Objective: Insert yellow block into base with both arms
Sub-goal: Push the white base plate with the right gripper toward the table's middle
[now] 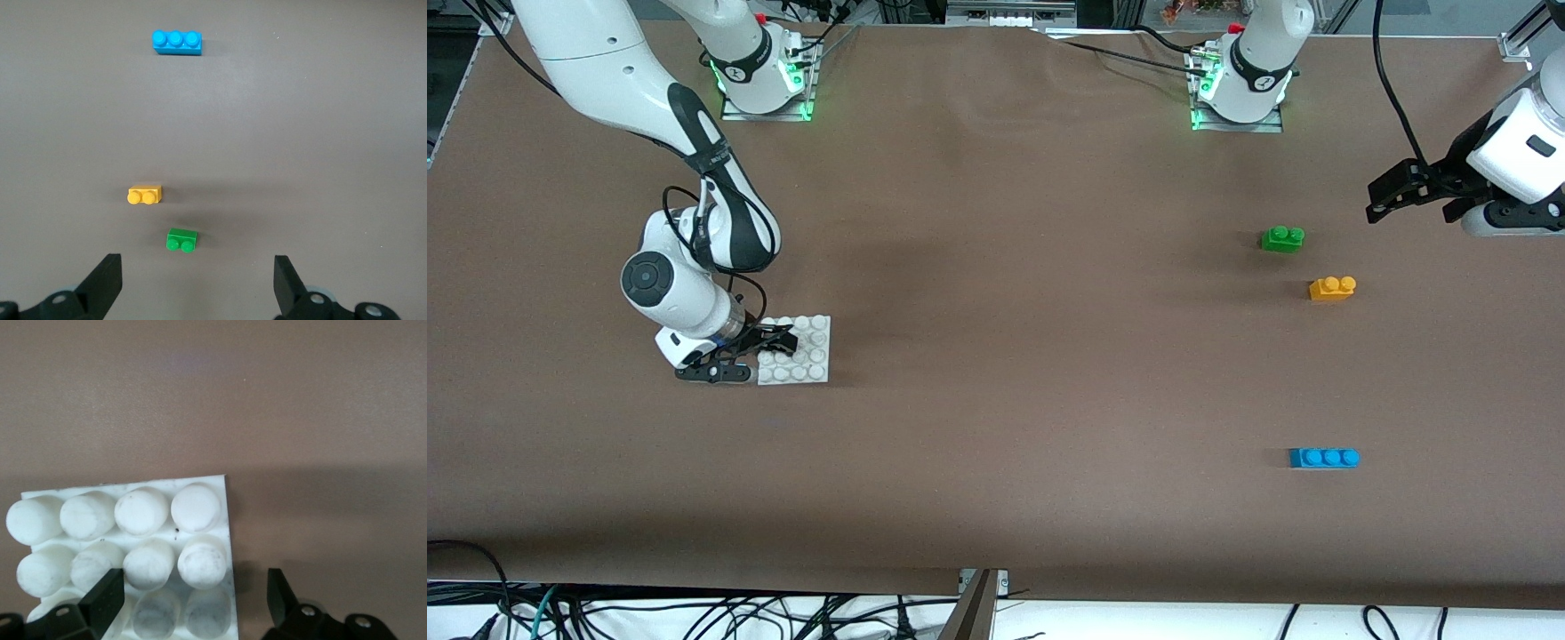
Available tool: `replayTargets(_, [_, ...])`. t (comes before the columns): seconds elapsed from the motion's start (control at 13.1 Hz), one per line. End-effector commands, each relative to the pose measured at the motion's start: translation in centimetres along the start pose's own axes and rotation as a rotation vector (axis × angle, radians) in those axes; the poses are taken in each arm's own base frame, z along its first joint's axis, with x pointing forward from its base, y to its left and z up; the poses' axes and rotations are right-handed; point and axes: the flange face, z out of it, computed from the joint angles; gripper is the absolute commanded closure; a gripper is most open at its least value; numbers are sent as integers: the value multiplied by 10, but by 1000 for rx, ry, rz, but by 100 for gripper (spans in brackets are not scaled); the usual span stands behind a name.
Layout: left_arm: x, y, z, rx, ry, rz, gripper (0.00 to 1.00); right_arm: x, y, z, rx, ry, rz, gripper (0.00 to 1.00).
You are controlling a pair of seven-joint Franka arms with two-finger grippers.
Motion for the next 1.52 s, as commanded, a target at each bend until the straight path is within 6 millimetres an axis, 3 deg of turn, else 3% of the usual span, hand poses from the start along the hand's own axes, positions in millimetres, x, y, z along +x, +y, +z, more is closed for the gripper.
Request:
replayTargets(0.0, [-1,-2,-7,-21,-3,11,0,-4,-3,7,12,5,15,12])
replayTargets(0.3, [-1,-2,-6,-21,-5,8,0,-4,-3,7,12,7,16,24])
replayTargets(0.84, [-1,-2,-7,-21,-3,10,0,-6,-13,8,23,7,11,24])
replayTargets(1.37, [-1,0,-5,-21,-7,8,0,-9,-36,13,48,21,56,24])
replayTargets(1.45, [-1,-1,-5,-22,-7,8,0,-12,-47,12,53,22,62,24])
